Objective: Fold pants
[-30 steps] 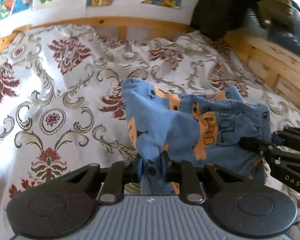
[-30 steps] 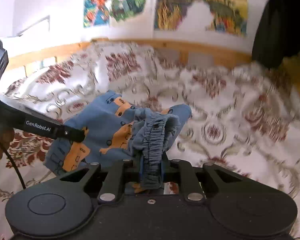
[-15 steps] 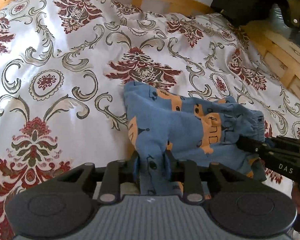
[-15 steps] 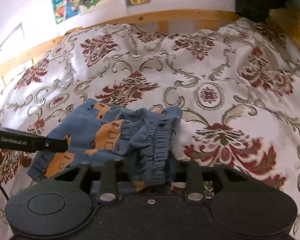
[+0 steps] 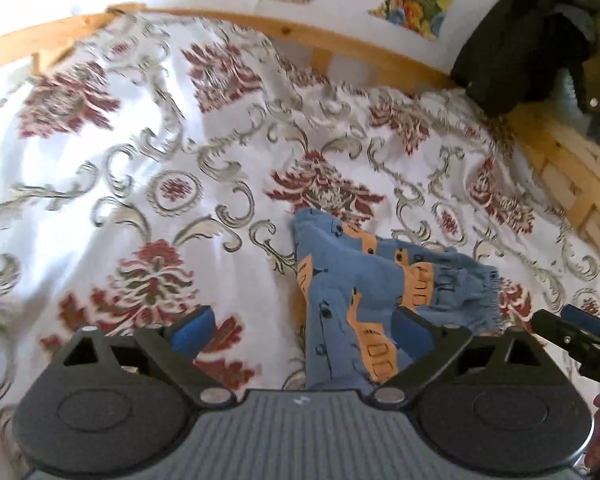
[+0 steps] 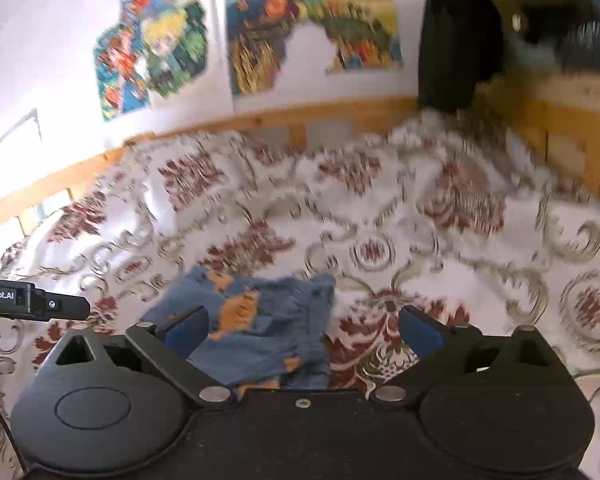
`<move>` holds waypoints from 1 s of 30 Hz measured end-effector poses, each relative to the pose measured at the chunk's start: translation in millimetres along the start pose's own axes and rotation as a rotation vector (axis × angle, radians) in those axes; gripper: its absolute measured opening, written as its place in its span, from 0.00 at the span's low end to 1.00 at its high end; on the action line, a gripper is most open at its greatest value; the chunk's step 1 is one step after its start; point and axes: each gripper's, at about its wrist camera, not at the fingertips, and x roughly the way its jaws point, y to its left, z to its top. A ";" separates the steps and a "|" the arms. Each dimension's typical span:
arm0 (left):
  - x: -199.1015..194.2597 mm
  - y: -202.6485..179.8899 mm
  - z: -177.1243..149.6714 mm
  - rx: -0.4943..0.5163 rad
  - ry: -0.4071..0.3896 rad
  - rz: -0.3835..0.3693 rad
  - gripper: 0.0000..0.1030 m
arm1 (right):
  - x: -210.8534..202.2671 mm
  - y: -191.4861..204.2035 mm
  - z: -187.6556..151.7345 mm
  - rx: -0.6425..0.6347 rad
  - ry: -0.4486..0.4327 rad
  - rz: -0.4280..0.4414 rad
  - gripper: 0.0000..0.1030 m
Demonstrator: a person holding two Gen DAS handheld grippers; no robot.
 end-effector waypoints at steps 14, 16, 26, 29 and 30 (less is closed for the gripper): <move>-114.9 -19.0 -34.5 0.047 -0.168 0.065 1.00 | -95.2 45.4 -16.0 -0.037 -0.090 0.014 0.99; -124.8 -19.6 -42.6 0.058 -0.168 0.087 1.00 | -103.7 47.8 -20.6 -0.033 -0.084 0.012 0.99; -142.8 -23.6 -86.5 0.120 -0.131 0.135 1.00 | -116.8 51.0 -36.3 -0.029 -0.052 -0.011 0.99; -143.0 -27.1 -89.6 0.139 -0.128 0.138 1.00 | -115.3 50.8 -37.4 -0.027 -0.046 -0.012 0.99; -143.1 -27.6 -90.0 0.145 -0.129 0.137 1.00 | -114.5 50.8 -37.7 -0.027 -0.042 -0.012 0.99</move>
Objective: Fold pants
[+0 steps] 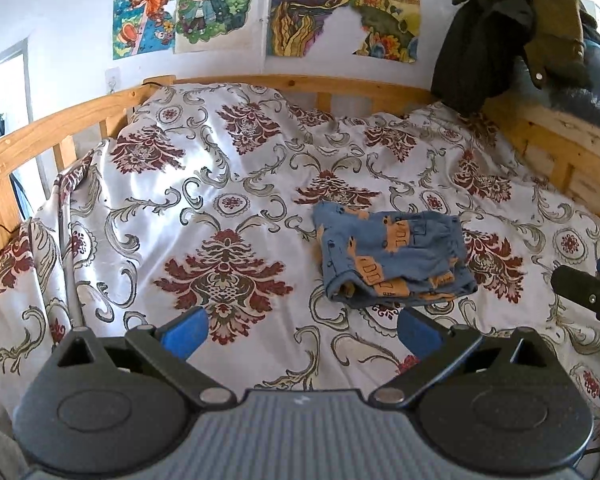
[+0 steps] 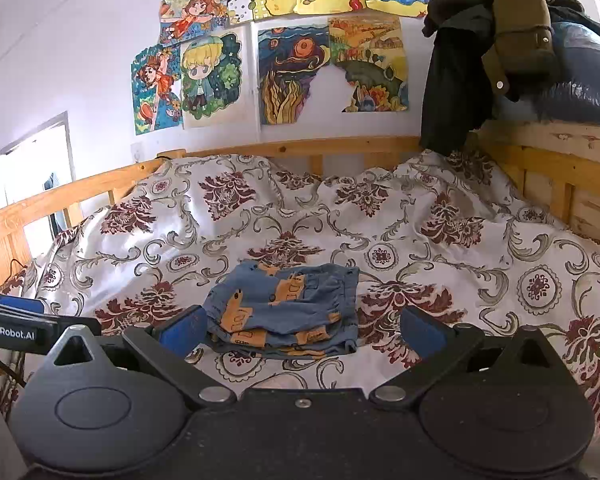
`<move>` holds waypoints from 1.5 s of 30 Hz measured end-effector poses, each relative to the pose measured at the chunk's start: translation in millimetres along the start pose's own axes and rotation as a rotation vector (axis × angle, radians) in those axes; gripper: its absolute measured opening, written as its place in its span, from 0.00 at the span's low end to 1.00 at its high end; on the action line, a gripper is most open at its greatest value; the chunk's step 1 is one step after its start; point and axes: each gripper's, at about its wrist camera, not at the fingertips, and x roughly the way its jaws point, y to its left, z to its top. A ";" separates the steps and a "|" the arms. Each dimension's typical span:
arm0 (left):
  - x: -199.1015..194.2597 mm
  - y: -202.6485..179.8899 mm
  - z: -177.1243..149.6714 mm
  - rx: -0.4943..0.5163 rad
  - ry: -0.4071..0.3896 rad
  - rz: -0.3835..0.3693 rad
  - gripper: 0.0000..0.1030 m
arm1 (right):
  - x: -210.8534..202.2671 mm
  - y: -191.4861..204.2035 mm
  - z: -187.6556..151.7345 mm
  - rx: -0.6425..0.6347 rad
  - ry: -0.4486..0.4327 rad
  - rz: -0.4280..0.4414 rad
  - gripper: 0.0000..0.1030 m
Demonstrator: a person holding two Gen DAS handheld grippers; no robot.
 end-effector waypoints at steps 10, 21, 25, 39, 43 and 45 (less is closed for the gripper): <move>5.8 -4.1 -3.2 0.022 0.031 0.001 1.00 | 4.5 -2.2 -1.8 0.006 0.017 -0.002 0.99; 7.2 -2.0 -3.2 0.011 0.040 0.005 1.00 | 4.8 -3.0 -2.4 0.010 0.020 -0.003 0.99; 7.4 -1.7 -3.5 0.010 0.041 0.006 1.00 | 4.8 -3.4 -2.3 0.011 0.021 -0.003 0.99; 7.6 -1.2 -3.9 0.012 0.041 0.006 1.00 | 5.3 -4.3 -2.6 0.014 0.022 -0.004 0.99; 7.7 -1.2 -3.9 0.010 0.041 0.005 1.00 | 5.3 -4.2 -2.5 0.014 0.022 -0.004 0.99; 7.8 -1.3 -3.6 0.011 0.041 0.006 1.00 | 5.4 -4.2 -2.7 0.015 0.022 -0.005 0.99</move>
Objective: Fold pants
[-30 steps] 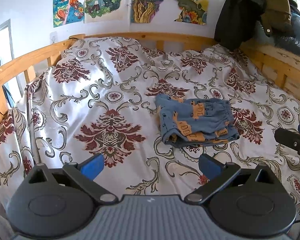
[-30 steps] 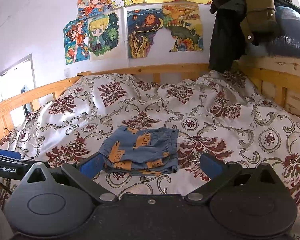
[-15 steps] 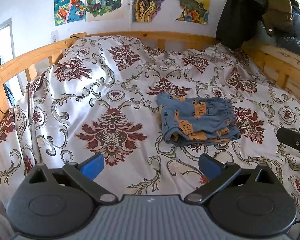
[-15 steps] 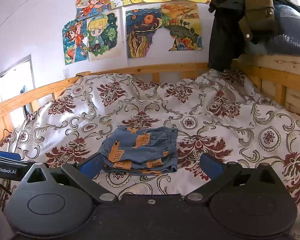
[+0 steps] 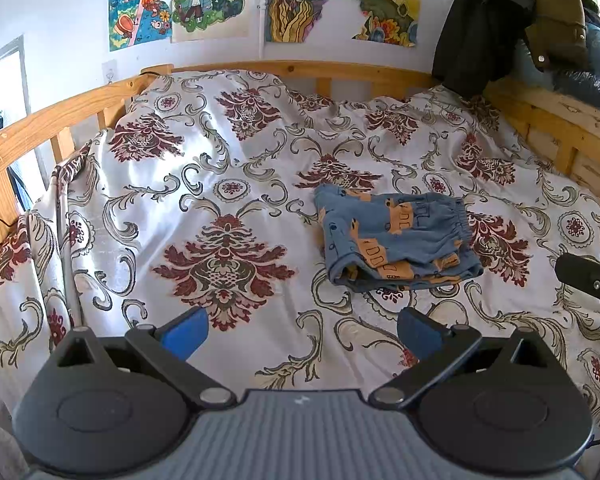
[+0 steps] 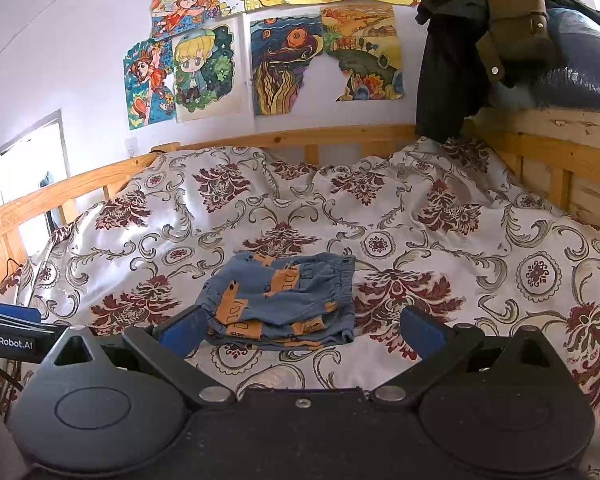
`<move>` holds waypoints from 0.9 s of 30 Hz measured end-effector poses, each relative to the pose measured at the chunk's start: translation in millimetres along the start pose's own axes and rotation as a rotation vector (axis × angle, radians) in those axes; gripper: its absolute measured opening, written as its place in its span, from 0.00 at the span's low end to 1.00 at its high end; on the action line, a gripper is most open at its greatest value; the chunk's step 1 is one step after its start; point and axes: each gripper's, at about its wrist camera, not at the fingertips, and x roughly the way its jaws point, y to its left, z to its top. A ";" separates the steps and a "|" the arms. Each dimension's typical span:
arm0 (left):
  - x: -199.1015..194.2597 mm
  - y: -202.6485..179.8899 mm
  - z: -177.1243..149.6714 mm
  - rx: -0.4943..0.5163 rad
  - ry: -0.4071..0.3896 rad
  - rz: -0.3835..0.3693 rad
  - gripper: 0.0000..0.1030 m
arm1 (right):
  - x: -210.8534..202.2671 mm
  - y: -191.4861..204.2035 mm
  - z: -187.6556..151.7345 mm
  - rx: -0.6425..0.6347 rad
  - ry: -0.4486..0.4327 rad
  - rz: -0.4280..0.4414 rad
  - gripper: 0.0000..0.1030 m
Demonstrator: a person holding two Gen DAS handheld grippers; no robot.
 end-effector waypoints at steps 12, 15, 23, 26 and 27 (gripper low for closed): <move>1.0 2.9 -2.3 -0.007 0.009 -0.008 1.00 | -0.1 0.3 0.4 0.000 0.002 -0.001 0.99; 0.9 2.7 -2.2 -0.006 0.010 -0.010 1.00 | 0.1 0.2 0.2 0.000 0.003 -0.001 0.99; 0.5 2.0 -1.3 -0.006 0.013 -0.009 1.00 | -0.1 1.2 0.6 -0.001 0.003 -0.002 0.99; -0.6 0.8 -0.4 0.003 0.008 0.021 1.00 | -0.2 1.4 0.7 -0.001 0.003 -0.002 0.99; -1.0 0.2 -0.2 0.011 0.008 0.031 1.00 | -0.2 1.4 0.7 -0.001 0.003 -0.002 0.99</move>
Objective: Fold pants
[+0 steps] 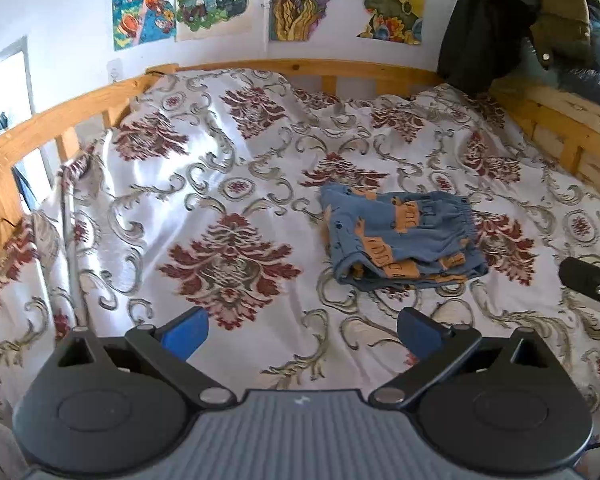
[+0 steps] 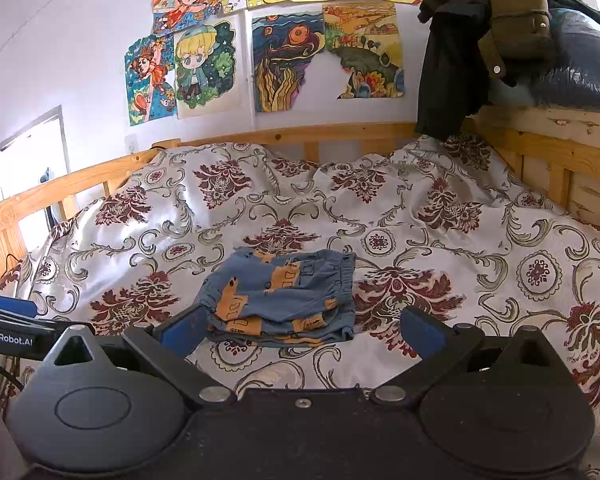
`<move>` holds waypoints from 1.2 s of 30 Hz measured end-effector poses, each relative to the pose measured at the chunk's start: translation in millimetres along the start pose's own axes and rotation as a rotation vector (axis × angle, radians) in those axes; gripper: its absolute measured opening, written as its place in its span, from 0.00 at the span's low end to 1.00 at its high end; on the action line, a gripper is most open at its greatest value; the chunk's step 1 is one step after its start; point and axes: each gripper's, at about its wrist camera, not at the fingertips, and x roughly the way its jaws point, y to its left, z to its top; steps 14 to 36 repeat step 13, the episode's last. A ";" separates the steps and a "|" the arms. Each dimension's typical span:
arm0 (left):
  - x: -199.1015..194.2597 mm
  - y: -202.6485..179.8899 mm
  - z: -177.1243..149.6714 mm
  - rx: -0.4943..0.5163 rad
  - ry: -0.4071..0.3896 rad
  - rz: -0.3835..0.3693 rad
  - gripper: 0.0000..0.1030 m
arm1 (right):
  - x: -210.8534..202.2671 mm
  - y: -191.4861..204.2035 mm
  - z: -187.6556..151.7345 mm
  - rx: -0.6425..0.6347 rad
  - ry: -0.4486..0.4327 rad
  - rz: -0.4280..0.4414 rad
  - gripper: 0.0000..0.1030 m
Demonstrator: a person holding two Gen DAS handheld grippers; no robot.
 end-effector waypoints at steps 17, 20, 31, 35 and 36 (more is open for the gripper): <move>-4.1 -2.2 0.1 0.031 -0.021 -0.024 1.00 | -0.2 0.9 0.1 -0.002 0.001 -0.001 0.99; -4.1 -2.2 0.1 0.031 -0.021 -0.024 1.00 | -0.2 0.9 0.1 -0.002 0.001 -0.001 0.99; -4.1 -2.2 0.1 0.031 -0.021 -0.024 1.00 | -0.2 0.9 0.1 -0.002 0.001 -0.001 0.99; -4.1 -2.2 0.1 0.031 -0.021 -0.024 1.00 | -0.2 0.9 0.1 -0.002 0.001 -0.001 0.99; -4.1 -2.2 0.1 0.031 -0.021 -0.024 1.00 | -0.2 0.9 0.1 -0.002 0.001 -0.001 0.99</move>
